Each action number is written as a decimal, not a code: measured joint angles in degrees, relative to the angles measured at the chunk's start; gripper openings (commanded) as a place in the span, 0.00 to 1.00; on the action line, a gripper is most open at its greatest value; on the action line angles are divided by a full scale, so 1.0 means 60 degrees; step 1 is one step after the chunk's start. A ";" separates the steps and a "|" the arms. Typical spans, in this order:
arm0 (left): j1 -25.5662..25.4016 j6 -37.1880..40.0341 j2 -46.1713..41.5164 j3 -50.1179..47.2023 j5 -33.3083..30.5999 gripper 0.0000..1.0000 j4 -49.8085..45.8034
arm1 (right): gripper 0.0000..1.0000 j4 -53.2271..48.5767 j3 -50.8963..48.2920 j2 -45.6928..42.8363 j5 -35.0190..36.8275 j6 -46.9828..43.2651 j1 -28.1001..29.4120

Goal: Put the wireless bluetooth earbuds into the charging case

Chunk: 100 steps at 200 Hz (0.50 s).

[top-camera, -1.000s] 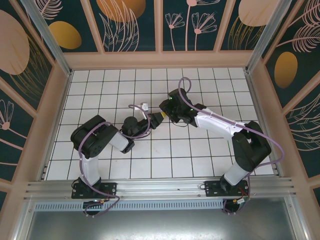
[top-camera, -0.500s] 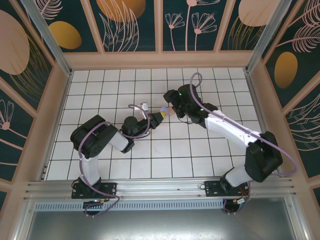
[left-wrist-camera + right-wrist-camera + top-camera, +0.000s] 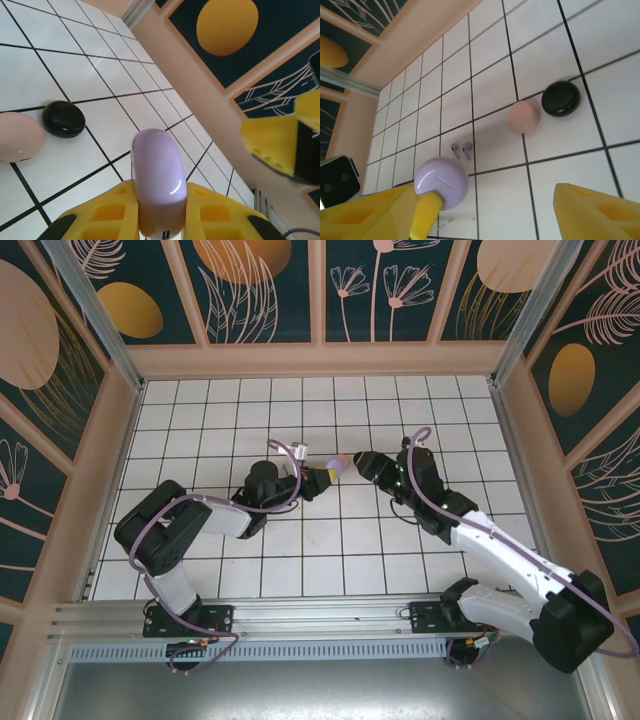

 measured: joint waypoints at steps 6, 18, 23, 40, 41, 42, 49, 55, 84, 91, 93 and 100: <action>0.0033 0.0076 -0.0011 0.0036 0.0109 0.00 -0.0127 | 0.76 0.0015 -0.0018 -0.0098 0.0051 -0.0219 0.0000; 0.0095 0.0237 -0.0022 0.0109 0.0317 0.00 -0.0408 | 0.77 0.0025 -0.0069 -0.0240 0.0182 -0.0612 0.0000; 0.0098 0.0291 -0.0022 0.0142 0.0379 0.00 -0.0510 | 0.78 0.0029 -0.0091 -0.0273 0.0259 -0.0714 0.0000; 0.0142 0.0441 -0.0022 0.0240 0.0565 0.00 -0.0772 | 0.87 0.0055 -0.0211 -0.0306 0.0539 -0.1151 0.0000; 0.0146 0.0452 -0.0022 0.0248 0.0572 0.00 -0.0794 | 0.88 0.0062 -0.0229 -0.0306 0.0568 -0.1133 0.0000; 0.0146 0.0463 -0.0022 0.0255 0.0576 0.00 -0.0805 | 0.89 0.0073 -0.0237 -0.0306 0.0579 -0.1144 0.0000; 0.0149 0.0514 -0.0022 0.0302 0.0630 0.00 -0.0907 | 0.96 0.0117 -0.0328 -0.0306 0.0696 -0.1286 0.0000; 0.0149 0.0557 -0.0022 0.0339 0.0663 0.00 -0.0973 | 0.99 0.0142 -0.0404 -0.0306 0.0790 -0.1381 0.0000; 0.0149 0.0790 -0.0066 0.0470 0.0852 0.00 -0.1362 | 0.99 0.0117 -0.0579 -0.0306 0.1228 -0.1770 0.0000; 0.0153 0.0823 -0.0124 0.0492 0.0892 0.00 -0.1468 | 0.99 0.0117 -0.0576 -0.0306 0.1315 -0.1851 0.0000; 0.0157 0.0845 -0.0138 0.0492 0.0903 0.00 -0.1490 | 0.99 0.0117 -0.0576 -0.0306 0.1341 -0.1876 0.0000; 0.0157 0.0889 -0.0197 0.0514 0.0925 0.00 -0.1570 | 0.99 0.0051 -0.0561 -0.0306 0.1479 -0.1912 0.0000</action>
